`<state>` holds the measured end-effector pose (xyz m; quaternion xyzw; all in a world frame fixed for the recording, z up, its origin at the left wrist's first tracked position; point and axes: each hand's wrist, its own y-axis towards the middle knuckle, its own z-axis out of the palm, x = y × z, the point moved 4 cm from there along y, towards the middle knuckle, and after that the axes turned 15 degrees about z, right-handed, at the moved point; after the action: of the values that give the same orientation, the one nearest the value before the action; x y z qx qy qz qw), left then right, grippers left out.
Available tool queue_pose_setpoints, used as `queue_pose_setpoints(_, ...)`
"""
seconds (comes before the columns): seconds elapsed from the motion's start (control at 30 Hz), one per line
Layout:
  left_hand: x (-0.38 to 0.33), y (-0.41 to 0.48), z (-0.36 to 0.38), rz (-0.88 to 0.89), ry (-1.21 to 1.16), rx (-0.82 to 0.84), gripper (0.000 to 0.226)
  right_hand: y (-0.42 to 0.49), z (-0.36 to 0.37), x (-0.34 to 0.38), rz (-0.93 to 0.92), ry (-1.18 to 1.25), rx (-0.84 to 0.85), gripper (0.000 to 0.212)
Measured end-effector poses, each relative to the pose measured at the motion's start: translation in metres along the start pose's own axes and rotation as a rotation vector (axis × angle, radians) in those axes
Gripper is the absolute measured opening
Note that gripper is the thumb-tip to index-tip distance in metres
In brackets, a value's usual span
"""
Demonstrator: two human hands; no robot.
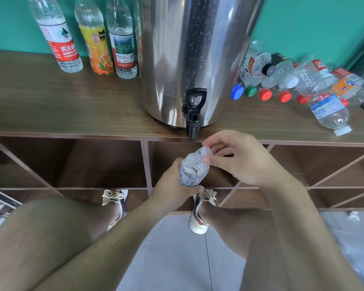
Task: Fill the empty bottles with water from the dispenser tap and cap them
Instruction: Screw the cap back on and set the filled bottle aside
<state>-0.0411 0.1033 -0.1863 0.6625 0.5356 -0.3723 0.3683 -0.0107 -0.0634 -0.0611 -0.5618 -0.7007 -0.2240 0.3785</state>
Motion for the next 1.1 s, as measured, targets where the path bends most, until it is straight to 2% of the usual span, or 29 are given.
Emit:
queue_pose_setpoints(0.13,-0.003,0.0,0.0,-0.008,0.028,0.003,0.068,-0.001,-0.001,0.002,-0.101,-0.049,0.016,0.031)
queue_pose_setpoints(0.27,-0.004,0.001,0.0,-0.001,0.042,0.004,0.067,-0.002,-0.001,0.004,-0.115,-0.087,0.016,0.034)
queue_pose_setpoints(0.4,-0.004,-0.001,0.001,0.007,0.02,0.022,0.066,-0.001,-0.003,0.001,0.007,-0.115,0.04,0.03)
queue_pose_setpoints(0.5,-0.005,-0.002,0.002,0.022,0.032,0.037,0.064,0.001,-0.004,0.002,0.096,-0.236,-0.01,0.015)
queue_pose_setpoints(0.57,-0.008,-0.002,0.002,0.024,0.029,0.046,0.065,0.001,-0.004,0.001,0.132,-0.263,-0.033,0.021)
queue_pose_setpoints(0.63,-0.01,-0.001,0.002,0.025,0.02,0.054,0.065,-0.001,-0.006,-0.001,0.122,-0.244,-0.034,0.025)
queue_pose_setpoints(0.7,-0.014,-0.001,0.0,0.019,0.005,0.063,0.066,-0.003,-0.006,0.0,0.063,-0.223,0.0,0.015)
queue_pose_setpoints(0.77,-0.017,-0.001,-0.001,0.011,-0.031,0.062,0.067,-0.004,-0.006,-0.001,0.02,-0.174,0.04,0.024)
queue_pose_setpoints(0.83,-0.019,-0.001,-0.002,0.018,-0.042,0.062,0.068,-0.002,-0.007,-0.002,0.024,-0.148,0.035,0.024)
queue_pose_setpoints(1.0,-0.022,-0.003,-0.001,0.044,-0.024,0.03,0.066,-0.001,-0.008,0.001,0.075,-0.288,0.017,0.011)
queue_pose_setpoints(1.1,-0.024,-0.002,-0.001,0.051,0.018,0.032,0.066,0.0,-0.009,0.001,0.114,-0.387,-0.032,0.021)
